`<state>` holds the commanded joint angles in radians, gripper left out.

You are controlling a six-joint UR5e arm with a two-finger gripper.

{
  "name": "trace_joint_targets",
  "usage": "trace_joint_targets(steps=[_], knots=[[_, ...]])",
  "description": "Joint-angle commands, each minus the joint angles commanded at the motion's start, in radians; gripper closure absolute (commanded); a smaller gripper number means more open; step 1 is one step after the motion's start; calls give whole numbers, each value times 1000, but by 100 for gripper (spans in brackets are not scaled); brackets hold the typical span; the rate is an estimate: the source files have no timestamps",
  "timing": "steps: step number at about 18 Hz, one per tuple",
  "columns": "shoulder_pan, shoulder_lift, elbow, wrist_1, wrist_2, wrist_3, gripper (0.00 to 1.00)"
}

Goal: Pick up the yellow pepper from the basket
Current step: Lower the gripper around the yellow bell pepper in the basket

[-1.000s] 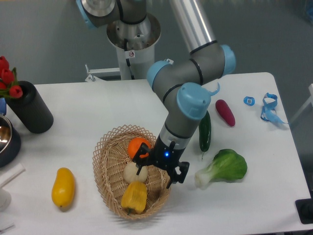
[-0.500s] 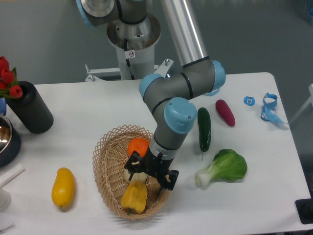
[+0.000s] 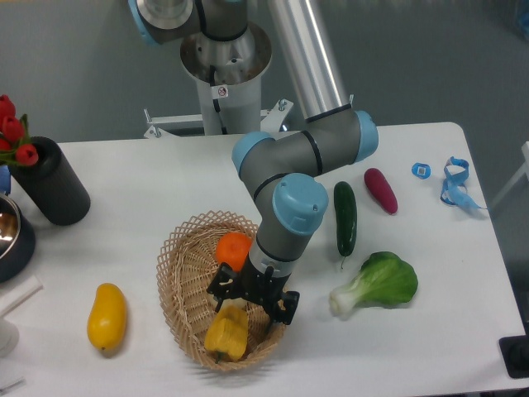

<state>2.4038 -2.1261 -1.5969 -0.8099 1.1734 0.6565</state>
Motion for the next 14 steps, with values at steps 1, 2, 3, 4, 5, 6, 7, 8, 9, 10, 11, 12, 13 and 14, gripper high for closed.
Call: trace_joint_targets(steps=[1,2,3,4,5,6,7,8,9,10,11,12,13,14], knots=[[-2,0,0,0,9,0,0],[-9,-2,2,2,11,2,0],[-12,-8,3,2,11,2,0],[-12,-11,5,2,11,0,0],[-15,-11,2,2,11,0,0],[-24,-11,2,2,12,0,0],[-29,-12,2,2,12,0,0],[-31,-11,0,0,14,0,0],[-31,-12,0,0,14,2,0],[-31,-12,-2,0,14,3,0],[-31,-14,-2,0,14,5,0],[-31,-17,-2,0,14,5,0],[-31,-23,1,-2,17,5,0],[-31,-25,-2,0,29,6,0]])
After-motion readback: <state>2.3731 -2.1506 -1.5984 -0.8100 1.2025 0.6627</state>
